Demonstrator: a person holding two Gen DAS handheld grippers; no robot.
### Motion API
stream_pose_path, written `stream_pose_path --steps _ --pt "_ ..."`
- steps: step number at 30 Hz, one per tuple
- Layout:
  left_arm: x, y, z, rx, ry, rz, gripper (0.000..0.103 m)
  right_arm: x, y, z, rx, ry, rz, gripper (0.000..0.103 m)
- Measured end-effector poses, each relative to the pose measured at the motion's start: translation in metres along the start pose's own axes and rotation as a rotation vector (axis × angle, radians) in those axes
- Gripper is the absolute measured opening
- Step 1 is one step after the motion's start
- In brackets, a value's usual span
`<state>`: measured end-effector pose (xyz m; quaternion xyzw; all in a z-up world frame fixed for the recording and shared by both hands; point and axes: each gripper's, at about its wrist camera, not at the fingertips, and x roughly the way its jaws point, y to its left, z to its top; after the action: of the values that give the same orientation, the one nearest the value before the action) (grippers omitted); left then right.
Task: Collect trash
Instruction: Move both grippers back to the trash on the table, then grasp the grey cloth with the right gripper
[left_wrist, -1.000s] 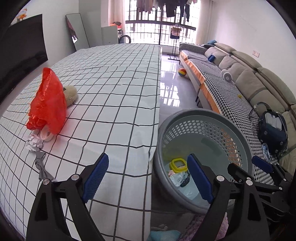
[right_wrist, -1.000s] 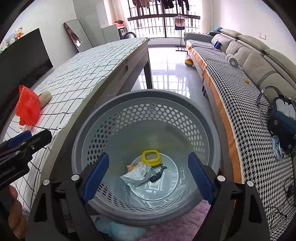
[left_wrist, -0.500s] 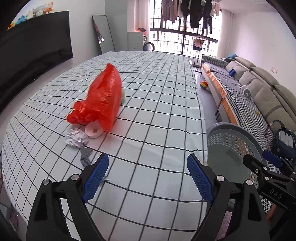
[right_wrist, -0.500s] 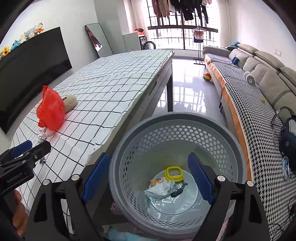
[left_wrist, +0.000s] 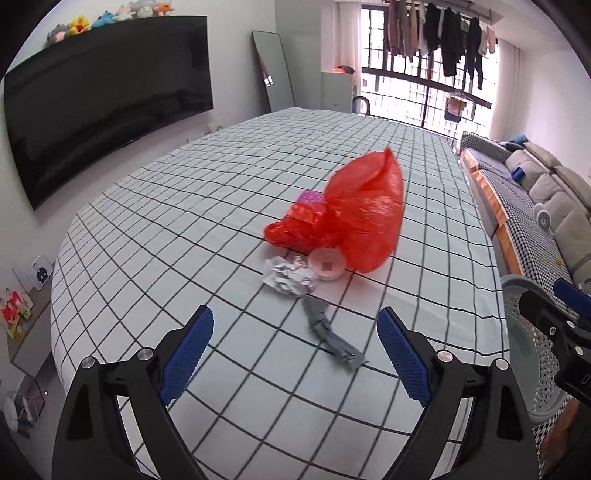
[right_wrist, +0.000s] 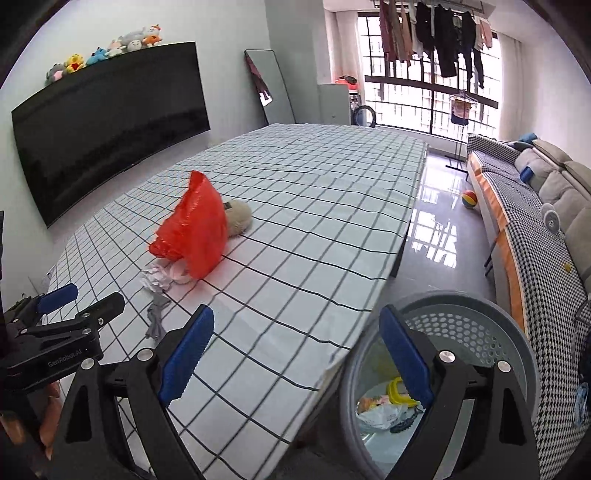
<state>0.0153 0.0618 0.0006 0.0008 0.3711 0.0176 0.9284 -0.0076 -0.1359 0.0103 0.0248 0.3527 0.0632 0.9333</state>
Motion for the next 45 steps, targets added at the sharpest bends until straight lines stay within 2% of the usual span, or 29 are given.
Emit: stream_pose_path --steps 4,7,13,19,29,31,36,38,40,44,45 --pt "-0.002 0.028 0.003 -0.041 -0.003 0.042 0.090 0.011 0.029 0.007 -0.037 0.031 0.061 0.087" --pt "-0.003 0.046 0.004 -0.068 -0.009 0.075 0.096 0.018 0.051 0.009 -0.079 0.042 0.066 0.087" --pt "0.000 0.082 0.004 -0.120 -0.006 0.122 0.096 0.040 0.098 0.010 -0.192 0.114 0.112 0.087" --pt "0.004 0.105 0.003 -0.156 0.005 0.138 0.096 0.070 0.128 0.010 -0.244 0.209 0.123 0.087" --pt "0.015 0.116 0.004 -0.175 0.022 0.125 0.096 0.106 0.156 0.011 -0.325 0.283 0.107 0.086" --pt "0.018 0.118 0.004 -0.182 0.028 0.122 0.096 0.111 0.158 0.010 -0.332 0.298 0.104 0.077" --pt "0.026 0.121 0.002 -0.189 0.044 0.113 0.096 0.126 0.163 0.006 -0.342 0.321 0.098 0.074" --pt "0.031 0.122 0.002 -0.189 0.053 0.112 0.096 0.129 0.164 0.004 -0.342 0.325 0.098 0.070" --pt "0.035 0.122 0.001 -0.191 0.059 0.110 0.096 0.134 0.166 0.003 -0.346 0.334 0.099 0.061" --pt "0.041 0.120 0.002 -0.185 0.072 0.104 0.096 0.140 0.165 0.002 -0.335 0.334 0.109 0.057" --pt "0.041 0.119 0.002 -0.184 0.073 0.102 0.096 0.140 0.165 0.002 -0.333 0.337 0.127 0.049"
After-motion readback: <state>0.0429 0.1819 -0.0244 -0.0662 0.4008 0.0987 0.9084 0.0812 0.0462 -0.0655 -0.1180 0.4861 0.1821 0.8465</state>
